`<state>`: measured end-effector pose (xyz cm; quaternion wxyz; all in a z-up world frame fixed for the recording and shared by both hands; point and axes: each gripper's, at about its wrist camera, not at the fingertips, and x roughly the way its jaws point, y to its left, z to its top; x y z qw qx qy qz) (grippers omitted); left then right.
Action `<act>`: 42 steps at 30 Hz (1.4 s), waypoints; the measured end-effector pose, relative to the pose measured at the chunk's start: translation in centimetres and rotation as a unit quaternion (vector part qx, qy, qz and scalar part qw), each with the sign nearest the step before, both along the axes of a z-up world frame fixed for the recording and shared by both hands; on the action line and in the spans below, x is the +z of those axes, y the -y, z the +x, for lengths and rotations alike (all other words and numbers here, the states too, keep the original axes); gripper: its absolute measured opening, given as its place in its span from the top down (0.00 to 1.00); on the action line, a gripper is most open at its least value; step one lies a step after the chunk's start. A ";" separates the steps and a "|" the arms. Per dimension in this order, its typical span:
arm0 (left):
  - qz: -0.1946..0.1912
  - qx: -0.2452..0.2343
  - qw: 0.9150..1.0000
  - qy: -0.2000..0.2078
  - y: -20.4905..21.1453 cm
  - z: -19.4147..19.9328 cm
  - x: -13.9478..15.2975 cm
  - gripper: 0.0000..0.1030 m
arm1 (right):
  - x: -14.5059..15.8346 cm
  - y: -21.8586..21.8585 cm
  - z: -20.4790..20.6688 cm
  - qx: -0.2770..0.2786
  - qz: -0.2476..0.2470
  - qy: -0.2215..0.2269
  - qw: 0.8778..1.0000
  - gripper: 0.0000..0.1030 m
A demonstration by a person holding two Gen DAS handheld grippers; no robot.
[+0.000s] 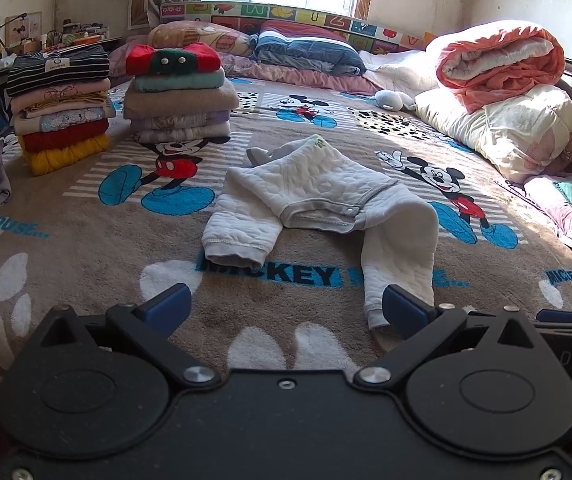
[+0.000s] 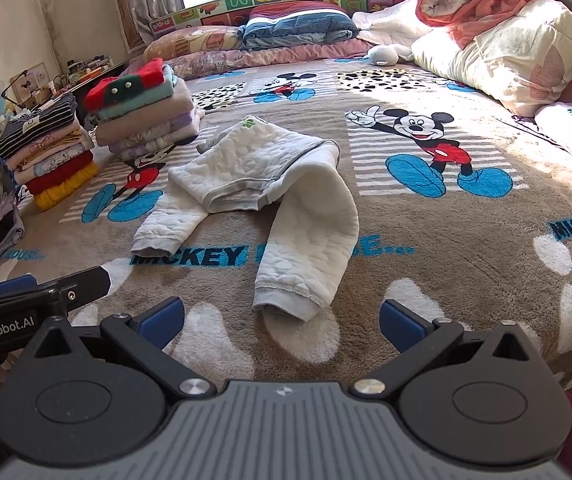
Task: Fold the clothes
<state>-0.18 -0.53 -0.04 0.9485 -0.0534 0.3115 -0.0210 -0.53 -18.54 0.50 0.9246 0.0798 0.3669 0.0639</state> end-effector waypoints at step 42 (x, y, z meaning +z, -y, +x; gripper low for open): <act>0.001 0.000 1.000 0.002 0.0 0.1 -0.3 0.00 | -0.2 0.0 0.1 0.000 0.007 0.001 1.000 0.00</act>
